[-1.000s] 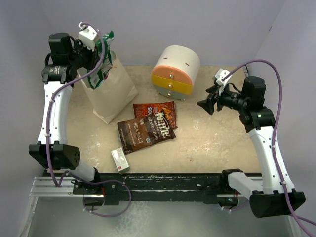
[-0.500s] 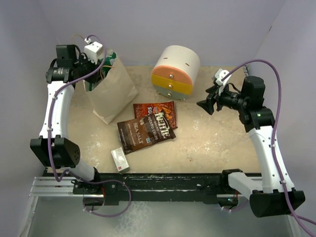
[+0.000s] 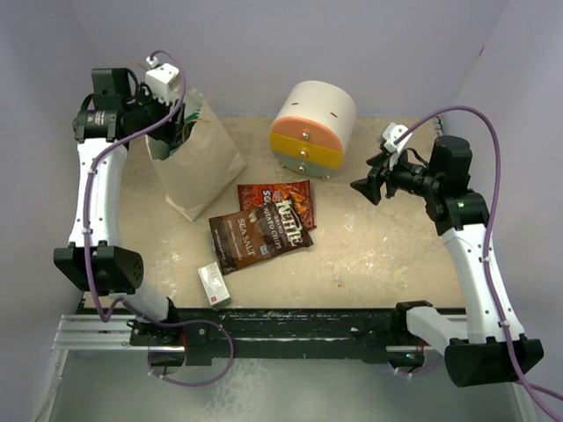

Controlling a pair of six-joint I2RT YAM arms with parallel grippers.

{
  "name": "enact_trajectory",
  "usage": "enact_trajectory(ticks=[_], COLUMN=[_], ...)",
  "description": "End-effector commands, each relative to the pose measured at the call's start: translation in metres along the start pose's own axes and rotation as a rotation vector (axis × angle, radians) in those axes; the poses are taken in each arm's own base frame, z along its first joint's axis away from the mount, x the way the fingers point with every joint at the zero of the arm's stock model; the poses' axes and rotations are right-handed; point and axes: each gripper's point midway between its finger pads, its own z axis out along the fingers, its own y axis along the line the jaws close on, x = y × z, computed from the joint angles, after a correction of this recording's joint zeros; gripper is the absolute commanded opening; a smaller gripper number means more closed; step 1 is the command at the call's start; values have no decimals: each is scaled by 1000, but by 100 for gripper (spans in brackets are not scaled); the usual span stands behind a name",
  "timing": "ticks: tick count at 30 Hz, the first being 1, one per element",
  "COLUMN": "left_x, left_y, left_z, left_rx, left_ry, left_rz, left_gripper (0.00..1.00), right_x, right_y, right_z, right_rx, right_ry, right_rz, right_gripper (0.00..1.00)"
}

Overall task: Place the snacks into the paper bag
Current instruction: Place the snack in the paper bag.

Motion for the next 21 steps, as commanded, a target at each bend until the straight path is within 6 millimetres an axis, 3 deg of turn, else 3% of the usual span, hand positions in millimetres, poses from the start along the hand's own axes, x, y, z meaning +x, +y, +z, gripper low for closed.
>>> enact_trajectory(ticks=[1,5,11,21], left_x=[-44,-51,-41,8], left_y=[5,15,13,4], left_z=[-28,-28,-9,21], left_rx=[-52,-92,-43,59], left_ry=[-131,-144,-115,35], left_rz=[90,109,76,10], left_gripper=[69,69,61,33], right_x=[-10,-10,-8,-6], right_y=[-2,-2,-3,-3], right_z=[-4,-3,-3,-3], right_rx=[13,11,12,12], right_ry=[-37,-37,-35,-34], right_rz=[-38,-37,-34,-31], right_gripper=[72,72,72,72])
